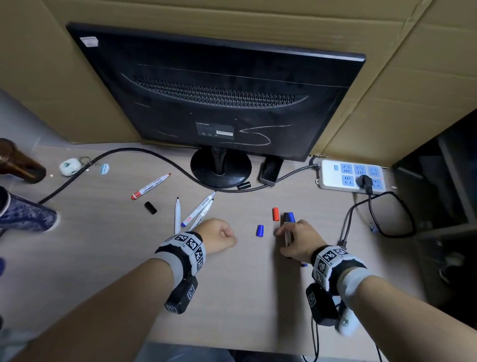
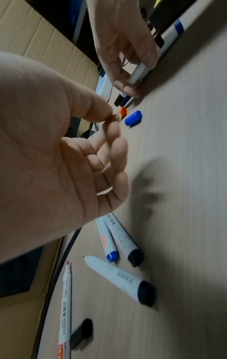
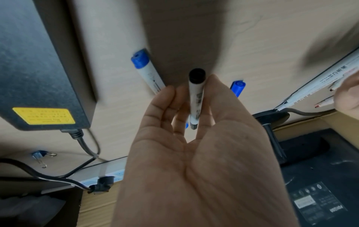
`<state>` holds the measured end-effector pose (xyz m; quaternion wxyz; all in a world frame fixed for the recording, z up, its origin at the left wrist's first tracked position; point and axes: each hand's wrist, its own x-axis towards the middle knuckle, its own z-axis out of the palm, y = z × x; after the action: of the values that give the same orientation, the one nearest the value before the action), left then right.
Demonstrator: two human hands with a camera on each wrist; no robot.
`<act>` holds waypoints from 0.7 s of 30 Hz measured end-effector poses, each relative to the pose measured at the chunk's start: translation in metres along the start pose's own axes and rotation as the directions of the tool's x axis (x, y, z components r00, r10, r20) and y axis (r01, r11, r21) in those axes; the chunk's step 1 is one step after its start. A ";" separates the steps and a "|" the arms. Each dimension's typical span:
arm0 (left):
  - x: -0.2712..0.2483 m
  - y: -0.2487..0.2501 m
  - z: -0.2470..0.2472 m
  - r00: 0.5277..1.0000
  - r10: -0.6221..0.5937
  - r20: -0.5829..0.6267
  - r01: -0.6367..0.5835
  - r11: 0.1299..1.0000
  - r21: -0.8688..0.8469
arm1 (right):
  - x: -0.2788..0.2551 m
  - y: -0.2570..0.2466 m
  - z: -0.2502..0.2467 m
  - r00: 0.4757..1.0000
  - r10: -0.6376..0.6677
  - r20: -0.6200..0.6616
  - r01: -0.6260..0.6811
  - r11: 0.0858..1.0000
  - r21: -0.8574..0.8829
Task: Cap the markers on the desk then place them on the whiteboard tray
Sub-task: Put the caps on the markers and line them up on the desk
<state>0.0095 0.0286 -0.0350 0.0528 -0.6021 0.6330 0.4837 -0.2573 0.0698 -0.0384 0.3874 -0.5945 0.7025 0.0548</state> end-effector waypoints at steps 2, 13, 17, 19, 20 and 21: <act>-0.002 -0.005 -0.009 0.997 -0.017 -0.072 0.019 0.999 0.025 | 0.001 -0.002 0.000 1.000 0.021 -0.004 -0.021 1.000 0.001; -0.005 -0.038 -0.055 0.936 -0.110 -0.335 0.103 0.994 -0.039 | 0.029 -0.051 0.019 0.982 0.030 -0.185 -0.021 0.998 0.051; 0.005 -0.051 -0.068 0.912 -0.074 -0.404 0.118 0.989 0.085 | 0.036 -0.058 0.029 0.980 0.097 -0.176 -0.092 0.995 0.041; 0.013 -0.057 -0.072 0.902 -0.067 -0.427 0.127 0.985 0.113 | 0.039 -0.060 0.029 0.981 0.135 -0.138 -0.121 0.987 0.102; 0.017 -0.059 -0.073 0.899 -0.074 -0.431 0.138 0.983 0.120 | 0.041 -0.059 0.029 0.983 0.143 -0.114 -0.122 0.977 0.173; 0.022 -0.060 -0.074 0.900 -0.081 -0.429 0.150 0.980 0.129 | 0.042 -0.059 0.029 0.984 0.146 -0.100 -0.116 0.959 0.260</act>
<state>0.0904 -0.0256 -0.0430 -0.0088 -0.7227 0.6290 0.2863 -0.1913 0.0349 -0.0619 0.4133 -0.4944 0.7634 -0.0451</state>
